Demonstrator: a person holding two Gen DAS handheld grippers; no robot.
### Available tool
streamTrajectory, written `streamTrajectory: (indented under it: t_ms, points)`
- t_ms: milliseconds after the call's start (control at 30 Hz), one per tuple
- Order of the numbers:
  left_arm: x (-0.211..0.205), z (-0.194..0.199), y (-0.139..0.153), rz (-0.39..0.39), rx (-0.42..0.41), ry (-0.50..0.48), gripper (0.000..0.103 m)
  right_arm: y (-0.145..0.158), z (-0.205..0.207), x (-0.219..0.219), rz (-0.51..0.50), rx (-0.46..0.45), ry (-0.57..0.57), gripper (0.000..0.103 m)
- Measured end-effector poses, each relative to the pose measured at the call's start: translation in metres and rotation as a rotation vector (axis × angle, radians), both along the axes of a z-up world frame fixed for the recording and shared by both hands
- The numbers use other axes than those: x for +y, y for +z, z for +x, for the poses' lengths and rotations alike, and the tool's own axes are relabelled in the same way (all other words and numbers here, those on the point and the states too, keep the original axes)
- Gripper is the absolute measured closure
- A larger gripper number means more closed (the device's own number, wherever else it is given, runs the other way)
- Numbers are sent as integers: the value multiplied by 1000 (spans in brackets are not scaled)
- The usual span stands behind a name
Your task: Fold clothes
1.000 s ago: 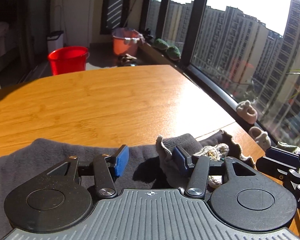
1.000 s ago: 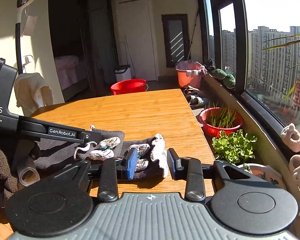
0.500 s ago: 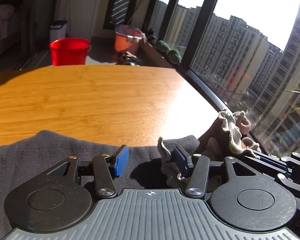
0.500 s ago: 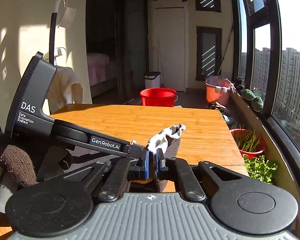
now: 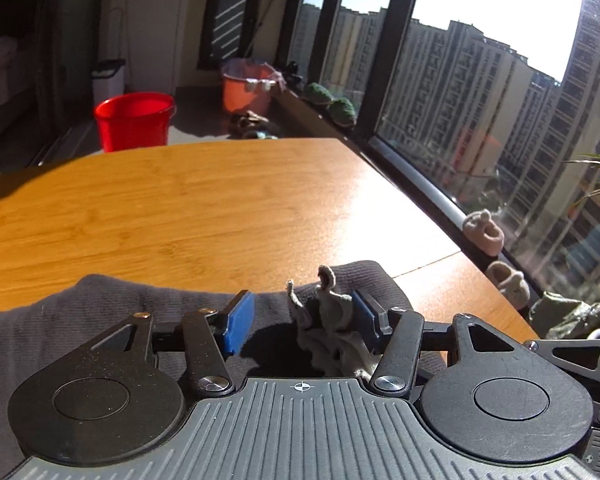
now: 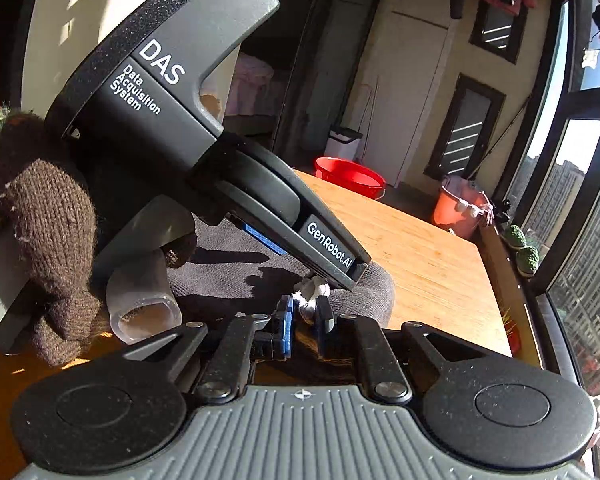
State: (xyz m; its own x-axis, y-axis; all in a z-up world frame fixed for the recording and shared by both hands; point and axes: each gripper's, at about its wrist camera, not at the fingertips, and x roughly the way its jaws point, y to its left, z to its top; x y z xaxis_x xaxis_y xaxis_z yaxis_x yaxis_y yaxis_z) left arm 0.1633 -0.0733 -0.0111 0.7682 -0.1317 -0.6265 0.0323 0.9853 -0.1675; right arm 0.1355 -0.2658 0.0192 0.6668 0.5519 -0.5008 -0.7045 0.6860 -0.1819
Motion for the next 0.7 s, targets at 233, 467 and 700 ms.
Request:
streamTrajectory:
  t_ms: [233, 467, 700]
  points:
    - [5, -2, -6, -13, -3, 8, 40, 1, 40, -76, 375, 337, -218, 62]
    - [10, -1, -7, -48, 1, 15, 39, -31, 72, -88, 583, 569, -317, 54]
    - [24, -1, -8, -130, 10, 42, 40, -26, 76, -61, 501, 530, -264, 68]
